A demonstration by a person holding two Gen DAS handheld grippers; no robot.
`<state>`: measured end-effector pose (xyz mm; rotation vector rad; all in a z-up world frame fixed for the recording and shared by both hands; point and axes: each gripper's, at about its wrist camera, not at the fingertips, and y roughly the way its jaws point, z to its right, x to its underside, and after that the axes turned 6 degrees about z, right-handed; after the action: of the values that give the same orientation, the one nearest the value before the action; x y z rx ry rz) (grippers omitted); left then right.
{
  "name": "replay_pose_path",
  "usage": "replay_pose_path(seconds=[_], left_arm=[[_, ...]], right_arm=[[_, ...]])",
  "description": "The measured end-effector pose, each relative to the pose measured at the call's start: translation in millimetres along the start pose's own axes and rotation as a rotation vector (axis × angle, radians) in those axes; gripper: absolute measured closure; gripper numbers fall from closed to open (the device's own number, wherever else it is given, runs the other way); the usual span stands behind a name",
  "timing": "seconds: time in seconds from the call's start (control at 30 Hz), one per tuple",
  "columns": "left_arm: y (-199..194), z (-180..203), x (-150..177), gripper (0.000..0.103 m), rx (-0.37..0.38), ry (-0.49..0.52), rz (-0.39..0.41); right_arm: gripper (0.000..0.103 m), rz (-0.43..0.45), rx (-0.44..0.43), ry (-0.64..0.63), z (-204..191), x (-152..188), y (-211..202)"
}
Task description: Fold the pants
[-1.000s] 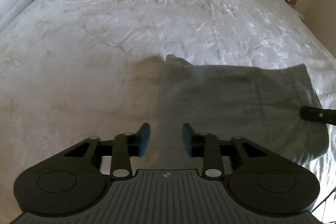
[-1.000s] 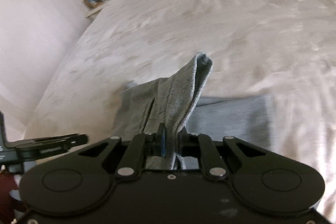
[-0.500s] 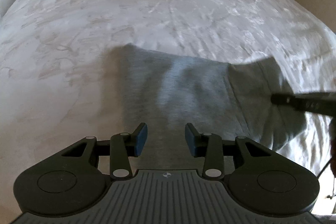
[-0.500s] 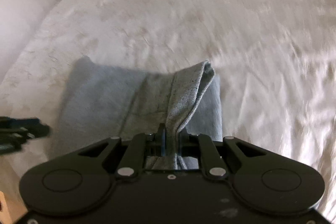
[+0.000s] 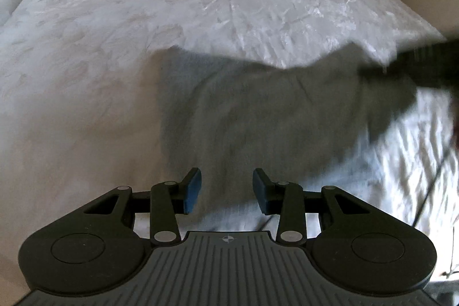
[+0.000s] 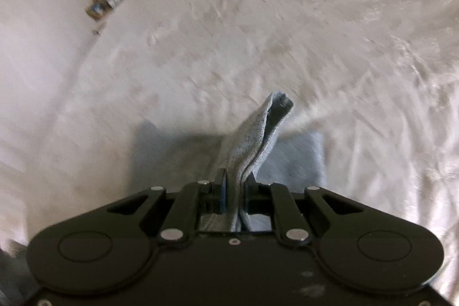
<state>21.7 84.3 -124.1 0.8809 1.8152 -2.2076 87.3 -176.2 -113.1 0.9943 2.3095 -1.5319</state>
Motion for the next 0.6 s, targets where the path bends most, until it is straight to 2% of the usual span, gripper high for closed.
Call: replay_pose_path(seconds=[0.1,0.3,0.47,0.6], left_arm=[[-12.8,5.1,15.8,0.065,-0.012,0.035,0.001],[-17.6,42.1,38.5,0.065,0.042,0.162,0.002],[4.4,73.6,40.2,0.065,0.059,0.258,0.044],[30.6,70.9,32.9,0.065,0.003,0.236,0.047]], right_arm=[[0.091,0.015,-0.058,0.012,-13.3,-17.2,-3.5],[0.091,0.019,-0.111,-0.02,-32.8,-27.7,-6.7],[0.091,0.01,-0.13,-0.027,-34.4,-29.1,-12.0],[0.093,0.013,-0.132,-0.024,-28.2,-30.1,-11.7]])
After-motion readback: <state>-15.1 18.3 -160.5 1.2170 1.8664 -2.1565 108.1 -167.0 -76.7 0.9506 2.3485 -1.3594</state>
